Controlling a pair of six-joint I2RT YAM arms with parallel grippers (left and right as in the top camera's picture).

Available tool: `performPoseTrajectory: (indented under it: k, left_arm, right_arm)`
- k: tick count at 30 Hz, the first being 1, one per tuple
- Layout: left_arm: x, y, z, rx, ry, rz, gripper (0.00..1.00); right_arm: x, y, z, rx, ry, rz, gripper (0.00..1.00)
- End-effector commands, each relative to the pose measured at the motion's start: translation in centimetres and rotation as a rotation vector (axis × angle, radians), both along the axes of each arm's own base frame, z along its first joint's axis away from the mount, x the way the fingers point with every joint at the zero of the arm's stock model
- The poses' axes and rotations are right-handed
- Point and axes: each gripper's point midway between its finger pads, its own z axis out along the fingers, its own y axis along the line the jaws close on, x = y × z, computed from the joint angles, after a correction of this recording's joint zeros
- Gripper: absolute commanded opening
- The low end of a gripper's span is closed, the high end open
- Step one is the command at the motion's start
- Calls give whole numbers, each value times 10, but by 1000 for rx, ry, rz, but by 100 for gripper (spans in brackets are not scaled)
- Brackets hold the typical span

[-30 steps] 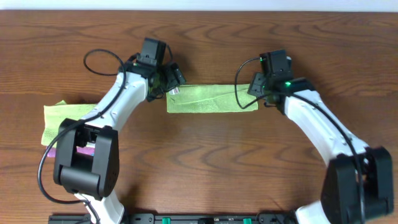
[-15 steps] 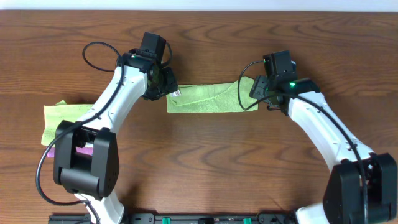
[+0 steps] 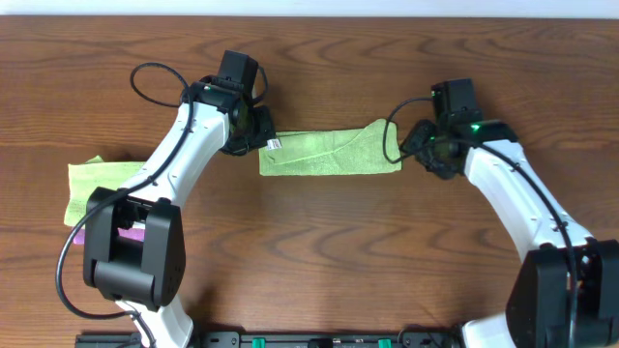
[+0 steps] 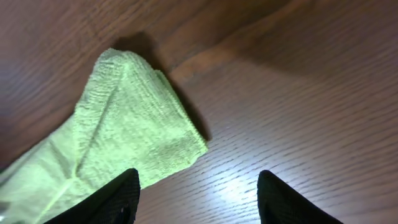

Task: Fold the cloth

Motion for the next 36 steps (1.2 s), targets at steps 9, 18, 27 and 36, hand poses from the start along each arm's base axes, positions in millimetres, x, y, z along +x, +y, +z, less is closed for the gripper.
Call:
performPoseTrajectory:
  k: [9,18,27,36]
  left_arm:
    - [15,-19,-25,39,-30,-71,6]
    - [14,-22,-70,57,44,-76,6]
    - [18,-23,-72,57,32,-75,6]
    - [18,-23,-72,57,32,-74,6]
  right_arm:
    - [2,15,11,140,2,-42,65]
    - [3,19,-13,153,61,-41,65]
    - [12,31,-60,200,131,-26,68]
    - [17,34,-78,212,141,-22,68]
